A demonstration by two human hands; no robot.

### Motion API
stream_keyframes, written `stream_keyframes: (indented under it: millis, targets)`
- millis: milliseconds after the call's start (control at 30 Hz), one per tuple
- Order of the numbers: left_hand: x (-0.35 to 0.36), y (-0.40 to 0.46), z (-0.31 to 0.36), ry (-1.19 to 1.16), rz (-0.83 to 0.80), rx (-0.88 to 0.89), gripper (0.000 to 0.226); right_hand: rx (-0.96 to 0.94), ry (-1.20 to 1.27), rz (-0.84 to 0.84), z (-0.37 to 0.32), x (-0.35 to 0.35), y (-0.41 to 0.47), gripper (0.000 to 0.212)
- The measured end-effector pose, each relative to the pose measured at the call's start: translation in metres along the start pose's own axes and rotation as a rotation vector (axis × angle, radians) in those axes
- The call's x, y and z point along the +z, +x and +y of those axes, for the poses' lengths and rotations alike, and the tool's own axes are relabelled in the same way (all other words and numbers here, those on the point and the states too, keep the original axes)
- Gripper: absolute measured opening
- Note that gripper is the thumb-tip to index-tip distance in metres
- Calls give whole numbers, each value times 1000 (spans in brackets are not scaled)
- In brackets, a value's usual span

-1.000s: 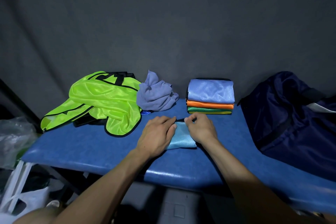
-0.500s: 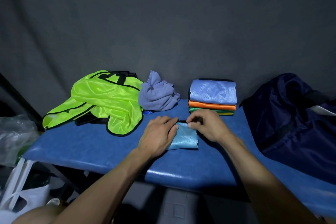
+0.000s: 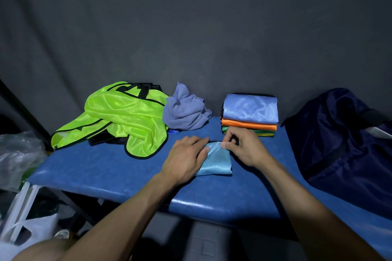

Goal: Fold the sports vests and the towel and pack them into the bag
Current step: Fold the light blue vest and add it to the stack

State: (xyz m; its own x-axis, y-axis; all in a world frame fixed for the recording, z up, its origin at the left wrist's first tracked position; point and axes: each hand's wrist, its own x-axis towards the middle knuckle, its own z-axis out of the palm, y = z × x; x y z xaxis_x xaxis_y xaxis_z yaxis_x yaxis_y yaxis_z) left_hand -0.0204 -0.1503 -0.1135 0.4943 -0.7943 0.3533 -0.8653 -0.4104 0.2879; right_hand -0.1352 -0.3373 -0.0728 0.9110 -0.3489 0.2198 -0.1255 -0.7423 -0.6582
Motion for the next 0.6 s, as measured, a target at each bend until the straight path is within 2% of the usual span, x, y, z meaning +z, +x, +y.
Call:
stream_keyframes:
  millis: [200,333,400,467,533,600]
  targets:
    - [2,1,-3,13,-18,7,54,213,191,-76,-5,4,6,2]
    - [1,3,-4,6,-51,8,55,386,283,-189,-16,3,9,18]
    - [0,4,-4,4,-71,4,56,473,373,-136,-25,7,11,25]
    - [-1,4,-3,-17,-74,0,57,593,457,-3,-31,16,14,29]
    - [1,5,-4,-93,-72,-38,56,653,336,106,-33,27,15,26]
    - [2,8,-6,-181,-62,-89,53,668,114,115,-37,38,13,21]
